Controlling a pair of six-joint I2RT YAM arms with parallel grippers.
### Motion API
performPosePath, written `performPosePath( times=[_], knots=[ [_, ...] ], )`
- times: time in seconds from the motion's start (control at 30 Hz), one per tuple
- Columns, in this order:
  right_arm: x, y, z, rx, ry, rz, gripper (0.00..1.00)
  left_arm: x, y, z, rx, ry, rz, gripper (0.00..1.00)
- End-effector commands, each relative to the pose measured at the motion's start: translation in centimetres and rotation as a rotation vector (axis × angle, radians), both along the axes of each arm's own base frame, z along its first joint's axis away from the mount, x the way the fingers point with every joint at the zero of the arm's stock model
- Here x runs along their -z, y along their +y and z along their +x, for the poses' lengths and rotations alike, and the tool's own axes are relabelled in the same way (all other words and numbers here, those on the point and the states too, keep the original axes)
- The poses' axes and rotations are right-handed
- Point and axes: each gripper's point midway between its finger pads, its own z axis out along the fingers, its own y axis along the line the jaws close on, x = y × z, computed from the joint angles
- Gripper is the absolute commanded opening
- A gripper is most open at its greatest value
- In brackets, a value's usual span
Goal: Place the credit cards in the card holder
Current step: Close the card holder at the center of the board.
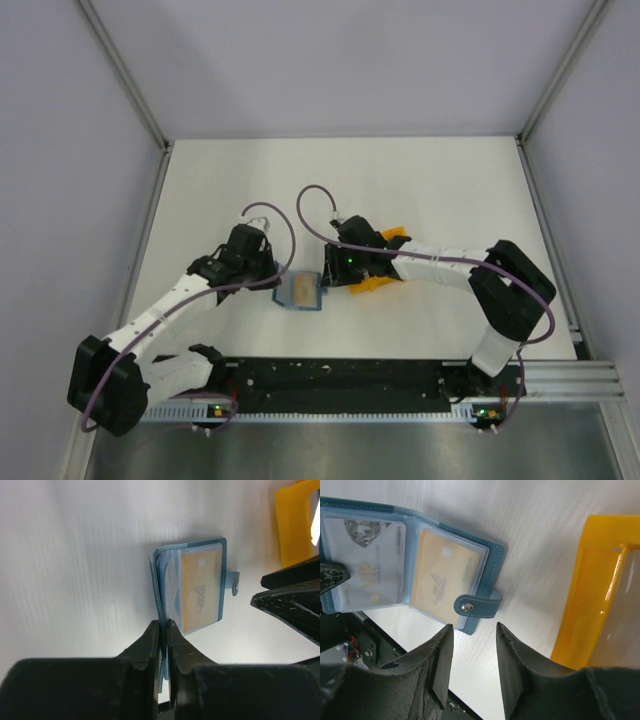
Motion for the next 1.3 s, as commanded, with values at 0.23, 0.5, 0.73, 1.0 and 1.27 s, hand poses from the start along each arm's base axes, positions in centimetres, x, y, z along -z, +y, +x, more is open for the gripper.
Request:
performPosePath(
  times=[0.23, 0.5, 0.73, 1.0, 1.27],
  knots=[
    [1.6, -0.7, 0.6, 0.026, 0.023, -0.039, 0.4, -0.8, -3.9, -0.1, 0.148, 0.063, -0.135, 0.27],
    [2.9, -1.1, 0.2, 0.042, 0.059, -0.065, 0.42, -1.1, -6.2, -0.3, 0.202, 0.069, -0.264, 0.35],
    [2.7, -1.6, 0.5, 0.069, 0.041, -0.08, 0.42, -1.2, -8.8, -1.0, 0.289, 0.096, -0.393, 0.36],
    [0.7, -3.0, 1.9, 0.147, -0.046, -0.09, 0.44, 0.7, -9.4, -0.8, 0.253, 0.142, -0.399, 0.26],
    [1.9, -2.7, 1.1, 0.105, -0.003, -0.102, 0.44, 0.5, -8.7, -0.2, 0.215, 0.076, -0.38, 0.28]
  ],
)
